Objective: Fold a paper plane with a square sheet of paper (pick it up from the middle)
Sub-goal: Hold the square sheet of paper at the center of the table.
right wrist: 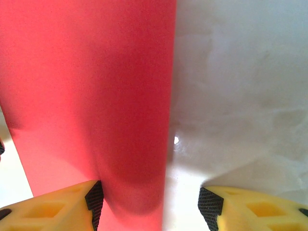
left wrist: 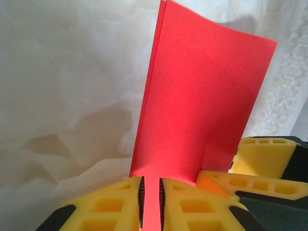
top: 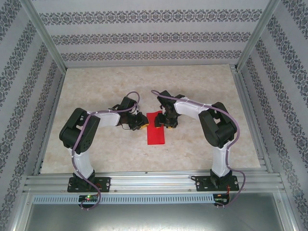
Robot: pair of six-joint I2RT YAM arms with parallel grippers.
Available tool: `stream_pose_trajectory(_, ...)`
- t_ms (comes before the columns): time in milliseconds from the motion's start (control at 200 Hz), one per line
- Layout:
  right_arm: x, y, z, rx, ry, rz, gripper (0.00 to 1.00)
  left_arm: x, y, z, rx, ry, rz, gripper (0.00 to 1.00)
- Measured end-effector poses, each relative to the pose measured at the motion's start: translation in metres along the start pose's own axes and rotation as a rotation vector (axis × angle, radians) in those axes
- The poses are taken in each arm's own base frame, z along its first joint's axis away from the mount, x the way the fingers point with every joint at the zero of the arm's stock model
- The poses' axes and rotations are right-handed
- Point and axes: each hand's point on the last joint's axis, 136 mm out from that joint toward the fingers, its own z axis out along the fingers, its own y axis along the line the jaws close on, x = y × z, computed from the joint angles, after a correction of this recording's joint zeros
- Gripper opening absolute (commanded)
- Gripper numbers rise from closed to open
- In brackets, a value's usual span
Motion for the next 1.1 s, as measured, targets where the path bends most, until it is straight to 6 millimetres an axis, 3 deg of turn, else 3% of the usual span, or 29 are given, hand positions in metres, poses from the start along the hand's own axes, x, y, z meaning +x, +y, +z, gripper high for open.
stream_pose_trajectory(245, 0.0, -0.001, 0.001, 0.009, 0.0, -0.001, 0.61, -0.003, -0.007, 0.006, 0.01, 0.011, 0.018, 0.16)
stream_pose_trajectory(734, 0.0, 0.0, -0.002, 0.0, -0.012, -0.005, 0.61, -0.002, 0.0, 0.014, -0.053, 0.029, 0.047, 0.06)
stream_pose_trajectory(964, 0.005, 0.004, -0.019, -0.061, -0.088, -0.016, 0.62, 0.0, 0.002, 0.014, -0.071, 0.03, 0.078, 0.01)
stream_pose_trajectory(1099, 0.01, 0.009, -0.055, -0.096, -0.163, -0.024, 0.57, 0.0, 0.003, 0.014, -0.073, 0.028, 0.09, 0.0)
